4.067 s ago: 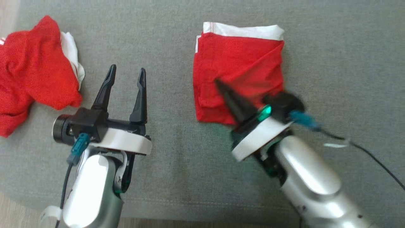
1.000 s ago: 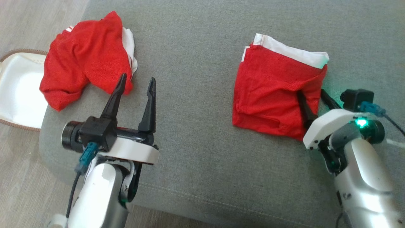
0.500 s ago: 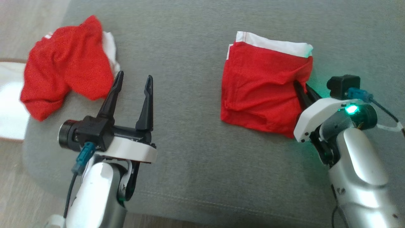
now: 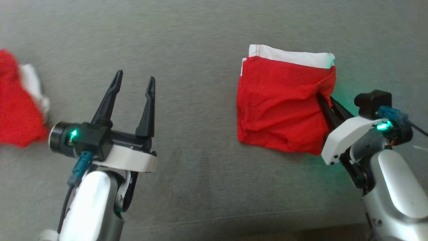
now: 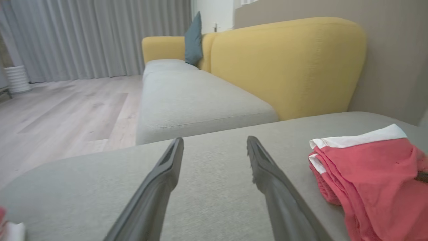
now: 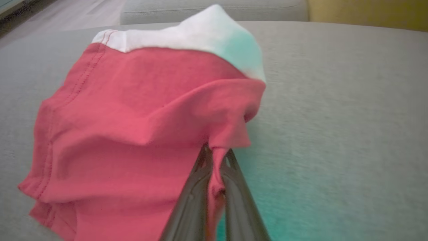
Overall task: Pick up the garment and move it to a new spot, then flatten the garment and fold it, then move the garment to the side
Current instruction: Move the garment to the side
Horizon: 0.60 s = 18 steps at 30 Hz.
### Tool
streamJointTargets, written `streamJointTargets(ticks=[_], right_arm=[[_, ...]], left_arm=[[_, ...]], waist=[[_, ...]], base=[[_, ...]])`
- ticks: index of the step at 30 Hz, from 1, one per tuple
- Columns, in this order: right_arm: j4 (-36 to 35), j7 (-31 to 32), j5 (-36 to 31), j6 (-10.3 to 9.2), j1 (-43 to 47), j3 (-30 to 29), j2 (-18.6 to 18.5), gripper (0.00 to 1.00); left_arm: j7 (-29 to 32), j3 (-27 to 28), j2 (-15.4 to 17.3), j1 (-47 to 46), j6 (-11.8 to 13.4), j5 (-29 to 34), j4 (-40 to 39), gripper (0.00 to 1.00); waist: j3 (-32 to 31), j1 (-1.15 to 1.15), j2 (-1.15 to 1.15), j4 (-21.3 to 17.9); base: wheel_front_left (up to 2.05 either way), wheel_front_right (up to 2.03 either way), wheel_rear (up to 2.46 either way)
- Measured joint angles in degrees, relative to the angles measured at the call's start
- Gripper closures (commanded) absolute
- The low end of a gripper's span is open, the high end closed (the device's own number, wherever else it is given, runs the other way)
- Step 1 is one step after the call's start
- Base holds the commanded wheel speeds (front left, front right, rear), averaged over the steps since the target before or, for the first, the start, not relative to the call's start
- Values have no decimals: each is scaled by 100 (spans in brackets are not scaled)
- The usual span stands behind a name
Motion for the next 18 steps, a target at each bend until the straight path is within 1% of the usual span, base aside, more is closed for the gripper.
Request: streamJointTargets(ticks=[4,7,9,13,18], right_arm=[[36,-8,47,0,-48,-9,-148,100],[223,-33,45,0,-176,-98,-297,100],[402,-119,44,0,-379,-247,-461,100],[688,-319,-24,0,-927,-675,-776,100],[1034,-509,-66,0,-1451,-966,-910,100]], left_arm=[[102,-98,45,-12,-52,54,-145,0],[175,-142,89,-65,-98,92,-213,0],[236,-185,143,-152,-103,107,-272,0],[296,-254,200,-377,-149,153,-371,0],[345,-287,231,-570,-198,236,-477,0]], waist=[[106,0,0,-454],[230,0,0,-745],[337,0,0,-901],[596,1,0,-1109],[909,1,0,-1257]], base=[[0,0,0],[0,0,0],[0,0,0],[0,0,0],[0,0,0]])
